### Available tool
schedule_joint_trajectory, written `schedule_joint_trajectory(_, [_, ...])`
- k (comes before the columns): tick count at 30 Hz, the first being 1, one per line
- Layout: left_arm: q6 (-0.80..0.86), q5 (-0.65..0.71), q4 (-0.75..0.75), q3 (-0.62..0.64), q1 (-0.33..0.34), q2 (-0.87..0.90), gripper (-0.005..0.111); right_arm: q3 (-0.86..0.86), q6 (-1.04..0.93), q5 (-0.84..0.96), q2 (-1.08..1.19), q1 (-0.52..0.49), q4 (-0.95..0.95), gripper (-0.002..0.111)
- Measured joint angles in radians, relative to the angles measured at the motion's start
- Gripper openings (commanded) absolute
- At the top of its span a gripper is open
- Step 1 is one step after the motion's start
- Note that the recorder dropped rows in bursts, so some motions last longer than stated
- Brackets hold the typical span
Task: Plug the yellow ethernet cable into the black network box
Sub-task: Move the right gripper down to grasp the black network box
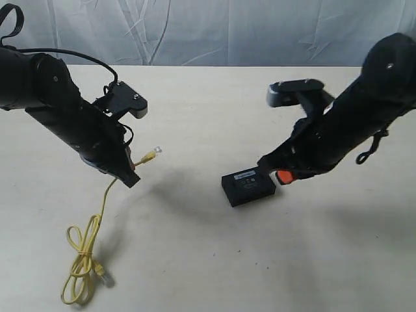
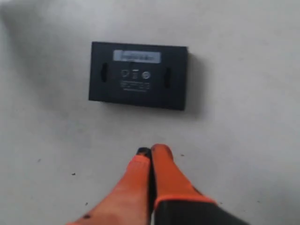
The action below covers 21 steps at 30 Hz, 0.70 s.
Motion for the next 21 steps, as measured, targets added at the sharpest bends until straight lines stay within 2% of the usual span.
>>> schedule_joint_trajectory(11, [-0.015,-0.006,0.001,0.000,0.000,0.000,0.000,-0.007,0.017,-0.102,0.193,0.174,0.002,-0.001])
schedule_joint_trajectory(21, [-0.015,-0.016,0.001,0.000,0.000,0.000,0.000,-0.007,0.043,-0.243,0.256,0.192,0.082,-0.001])
